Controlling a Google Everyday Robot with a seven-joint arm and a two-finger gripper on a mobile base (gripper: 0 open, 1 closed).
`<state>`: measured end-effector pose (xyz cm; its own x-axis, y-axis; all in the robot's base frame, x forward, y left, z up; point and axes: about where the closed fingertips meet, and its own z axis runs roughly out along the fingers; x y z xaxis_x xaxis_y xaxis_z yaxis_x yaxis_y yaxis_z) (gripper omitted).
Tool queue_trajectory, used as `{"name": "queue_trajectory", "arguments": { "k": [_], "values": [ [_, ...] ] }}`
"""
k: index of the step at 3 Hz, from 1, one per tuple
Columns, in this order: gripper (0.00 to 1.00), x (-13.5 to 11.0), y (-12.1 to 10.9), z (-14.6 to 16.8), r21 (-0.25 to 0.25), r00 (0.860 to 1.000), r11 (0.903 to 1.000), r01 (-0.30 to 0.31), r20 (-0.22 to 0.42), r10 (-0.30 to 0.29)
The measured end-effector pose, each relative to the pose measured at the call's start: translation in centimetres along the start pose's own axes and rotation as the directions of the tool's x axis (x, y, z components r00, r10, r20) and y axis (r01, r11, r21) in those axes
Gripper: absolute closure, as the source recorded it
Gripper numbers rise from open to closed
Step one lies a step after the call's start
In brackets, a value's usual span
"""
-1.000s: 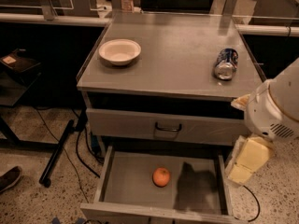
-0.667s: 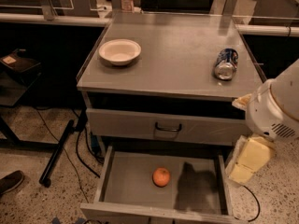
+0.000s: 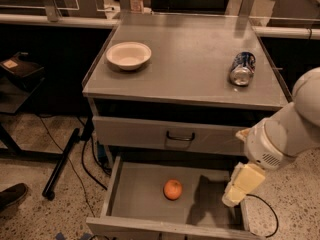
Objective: Pick orange from middle drawer and place on counter
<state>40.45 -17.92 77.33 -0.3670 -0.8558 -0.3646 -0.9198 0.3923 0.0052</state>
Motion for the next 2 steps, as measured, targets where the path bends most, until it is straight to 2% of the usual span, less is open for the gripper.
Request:
{"name": "queue_trajectory", "arguments": {
  "k": [1,2],
  "values": [
    [0.00,1.25,-2.45,7.16,-0.033,0.998,0.9987,-0.040,0.051,0.042],
    [0.00,1.31,-2.41,7.37,-0.035,0.998,0.9985,-0.042,0.055,0.044]
  ]
}}
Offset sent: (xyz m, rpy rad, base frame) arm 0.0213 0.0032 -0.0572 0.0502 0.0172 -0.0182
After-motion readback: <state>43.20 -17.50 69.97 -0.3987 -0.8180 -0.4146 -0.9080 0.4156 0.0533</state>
